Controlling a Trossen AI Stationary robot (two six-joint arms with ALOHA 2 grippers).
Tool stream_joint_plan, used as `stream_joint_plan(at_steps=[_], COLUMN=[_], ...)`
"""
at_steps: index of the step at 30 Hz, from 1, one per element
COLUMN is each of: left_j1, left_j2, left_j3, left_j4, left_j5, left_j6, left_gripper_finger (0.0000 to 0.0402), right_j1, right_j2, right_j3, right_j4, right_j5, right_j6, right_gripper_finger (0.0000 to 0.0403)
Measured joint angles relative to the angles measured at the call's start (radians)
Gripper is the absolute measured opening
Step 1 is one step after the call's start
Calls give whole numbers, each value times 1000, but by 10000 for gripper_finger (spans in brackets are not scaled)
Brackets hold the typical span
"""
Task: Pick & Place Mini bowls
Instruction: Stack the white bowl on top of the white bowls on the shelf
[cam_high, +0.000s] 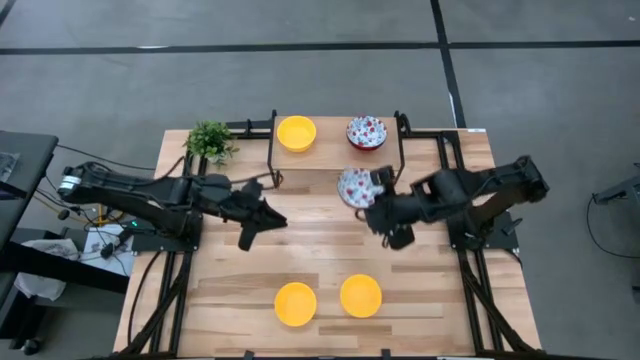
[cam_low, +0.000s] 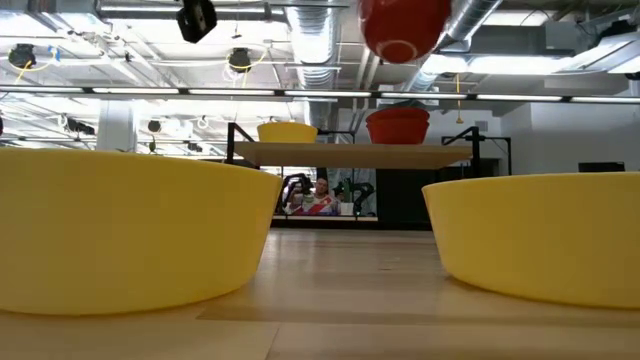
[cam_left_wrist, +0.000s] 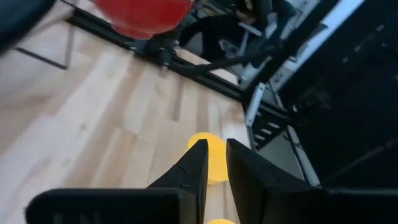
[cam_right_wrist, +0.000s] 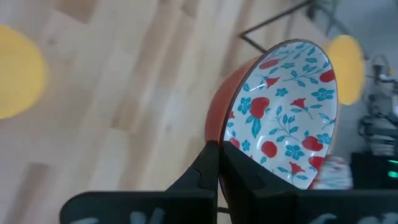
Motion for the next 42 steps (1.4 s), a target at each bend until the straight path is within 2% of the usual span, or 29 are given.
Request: stream_joint_plan(at_steps=[8, 12, 15, 21, 27, 34, 42], left_j1=[161, 246, 299, 380, 420, 433, 433], left_j2=[-51, -51, -48, -49, -49, -49, -49], left_j3=[0, 0, 0, 0, 0, 0, 0], left_j4=[-74, -78, -79, -78, -76, -51, -46], left_j5=[2, 79, 135, 141, 132, 126, 48], left_j6=[93, 149, 220, 333, 434, 437, 467], left_gripper_finger=[57, 57, 57, 57, 57, 57, 57], right_j1=[-162, -247, -316, -433, -500, -581, -646], right_j2=[3, 3, 3, 4, 5, 5, 5], right_j3=[146, 208, 218, 218, 218, 200, 135], right_j4=[2, -49, -69, -97, -104, -81, -49], right_j5=[5, 5, -8, -32, -47, -97, -133], right_j6=[-174, -228, -249, -266, -267, -321, -370], right_gripper_finger=[0, 0, 0, 0, 0, 0, 0])
